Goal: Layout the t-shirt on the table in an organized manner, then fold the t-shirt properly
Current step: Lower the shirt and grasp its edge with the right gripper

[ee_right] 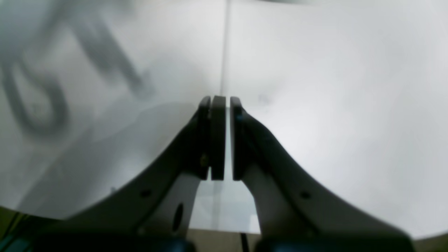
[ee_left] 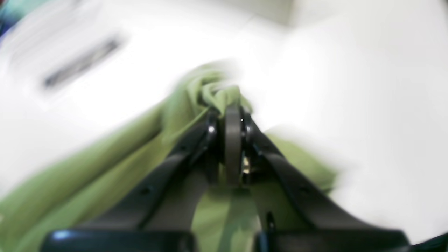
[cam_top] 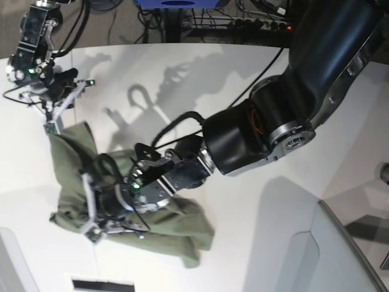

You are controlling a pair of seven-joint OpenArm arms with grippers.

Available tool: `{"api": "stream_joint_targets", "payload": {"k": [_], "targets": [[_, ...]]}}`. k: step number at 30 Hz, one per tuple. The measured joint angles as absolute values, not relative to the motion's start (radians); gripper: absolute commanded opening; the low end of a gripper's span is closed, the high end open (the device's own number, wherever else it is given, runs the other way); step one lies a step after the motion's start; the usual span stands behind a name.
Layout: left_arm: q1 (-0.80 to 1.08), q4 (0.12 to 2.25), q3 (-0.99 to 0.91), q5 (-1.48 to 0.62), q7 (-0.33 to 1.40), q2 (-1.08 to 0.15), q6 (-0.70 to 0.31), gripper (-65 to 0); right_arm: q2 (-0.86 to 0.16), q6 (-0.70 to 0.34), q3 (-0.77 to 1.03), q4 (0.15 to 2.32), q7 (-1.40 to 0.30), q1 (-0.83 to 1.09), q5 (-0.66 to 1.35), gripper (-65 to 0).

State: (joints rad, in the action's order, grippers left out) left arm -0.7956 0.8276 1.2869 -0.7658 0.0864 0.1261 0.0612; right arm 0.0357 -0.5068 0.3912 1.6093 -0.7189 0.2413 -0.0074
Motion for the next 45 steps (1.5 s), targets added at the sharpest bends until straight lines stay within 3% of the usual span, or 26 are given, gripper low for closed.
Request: {"api": "stream_joint_targets", "payload": {"k": [11,19,20,22,24,26,29,34,37,40,44,45], "targets": [[-0.747,0.846,1.316,-0.765,0.041,0.138,0.031,-65.0,0.037,-0.506,0.384,1.611,-0.723,0.200,-0.008,-62.7],[-0.729,0.935,1.318,-0.766,0.033,0.147,0.036,-65.0,0.039,-0.509,0.252,1.676,-0.713,0.215,-0.002,-62.7],[-0.725,0.954,1.318,-0.766,0.036,0.144,0.036,-62.7,0.038,-0.509,0.243,1.676,-0.718,0.215,-0.006,-62.7],[-0.712,0.990,1.319,-0.763,0.037,0.141,0.035,-47.2,0.036,-0.506,0.225,1.676,-0.719,0.214,-0.005,-62.7],[-0.710,1.010,1.313,-0.750,0.038,0.129,0.002,-36.4,0.044,-0.496,0.227,1.676,-0.718,0.220,-0.004,-62.7],[-0.709,1.018,1.304,-0.768,0.035,0.119,-0.156,-33.7,0.059,-0.506,0.245,1.673,-0.731,0.221,-0.019,-62.7],[-0.701,1.011,1.304,-0.760,0.030,0.138,-0.196,-33.6,0.066,-0.510,0.252,1.673,-0.728,0.228,-0.009,-62.7],[-0.678,0.970,1.176,-0.760,0.034,0.152,-0.208,-33.7,0.064,-0.506,0.249,1.673,-0.718,0.210,-0.004,-62.7],[-0.677,0.894,1.040,-0.760,0.035,0.149,-0.094,-34.2,0.065,-0.509,0.246,1.667,-0.718,0.183,-0.007,-62.7],[-0.684,0.826,1.015,-0.763,0.028,0.095,-0.046,-43.6,0.044,-0.509,0.251,1.585,-0.715,0.112,-0.007,-62.7],[-0.615,0.799,1.008,-0.710,0.037,-0.013,0.022,-65.0,-0.015,-0.506,0.267,1.393,-0.695,0.004,-0.008,-62.7],[-0.596,0.797,1.005,-0.690,0.044,-0.037,0.024,-65.0,-0.020,-0.508,0.291,1.361,-0.662,-0.010,-0.007,-62.7]]}}
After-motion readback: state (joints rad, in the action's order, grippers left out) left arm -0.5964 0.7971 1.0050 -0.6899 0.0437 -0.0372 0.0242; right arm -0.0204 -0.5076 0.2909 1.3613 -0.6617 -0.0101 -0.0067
